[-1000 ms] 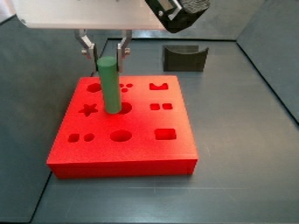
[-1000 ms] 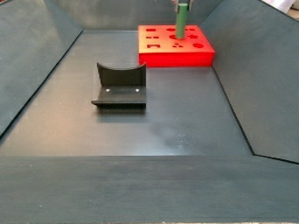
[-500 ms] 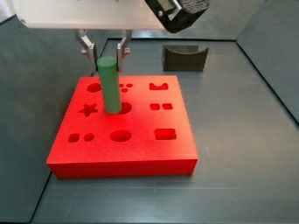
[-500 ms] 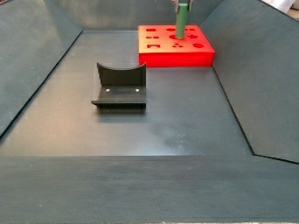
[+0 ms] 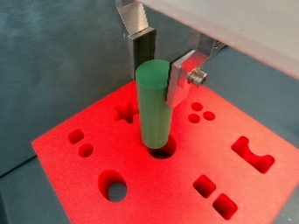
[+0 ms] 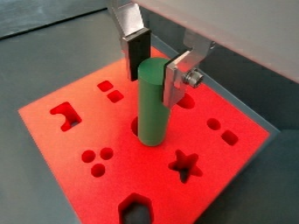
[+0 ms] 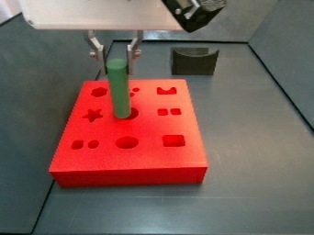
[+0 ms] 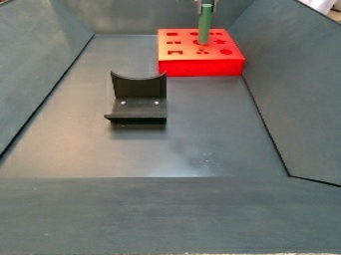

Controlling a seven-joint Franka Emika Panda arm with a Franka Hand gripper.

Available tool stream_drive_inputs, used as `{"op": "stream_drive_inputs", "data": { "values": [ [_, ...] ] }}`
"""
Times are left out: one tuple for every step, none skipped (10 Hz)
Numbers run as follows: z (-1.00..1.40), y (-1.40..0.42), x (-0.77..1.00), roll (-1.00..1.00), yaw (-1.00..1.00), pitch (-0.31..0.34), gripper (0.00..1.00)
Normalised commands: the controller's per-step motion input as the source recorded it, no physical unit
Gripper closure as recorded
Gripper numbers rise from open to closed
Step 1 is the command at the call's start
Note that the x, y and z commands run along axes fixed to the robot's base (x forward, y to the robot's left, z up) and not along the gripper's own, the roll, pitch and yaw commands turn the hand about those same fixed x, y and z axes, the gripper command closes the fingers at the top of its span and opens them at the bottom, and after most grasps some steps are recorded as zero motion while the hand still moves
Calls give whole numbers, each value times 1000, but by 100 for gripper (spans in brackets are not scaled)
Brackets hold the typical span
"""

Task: Pick up the round object. Move up. Move to above the board. Insert the round object.
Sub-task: Insert the round object.

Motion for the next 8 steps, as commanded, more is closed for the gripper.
{"op": "stream_drive_inputs", "data": {
  "values": [
    [-26, 0, 163, 26, 11, 1, 100],
    [-14, -37, 111, 40, 0, 0, 100],
    [-26, -37, 103, 46, 6, 0, 100],
    [-77, -31, 91, 69, 29, 0, 100],
    [-131, -37, 66, 86, 40, 0, 100],
    [-206, -11, 37, 120, 83, 0, 100],
    [-254, 0, 0, 147, 109, 0, 100],
    [-246, 0, 14, 147, 114, 0, 100]
  ]
}}
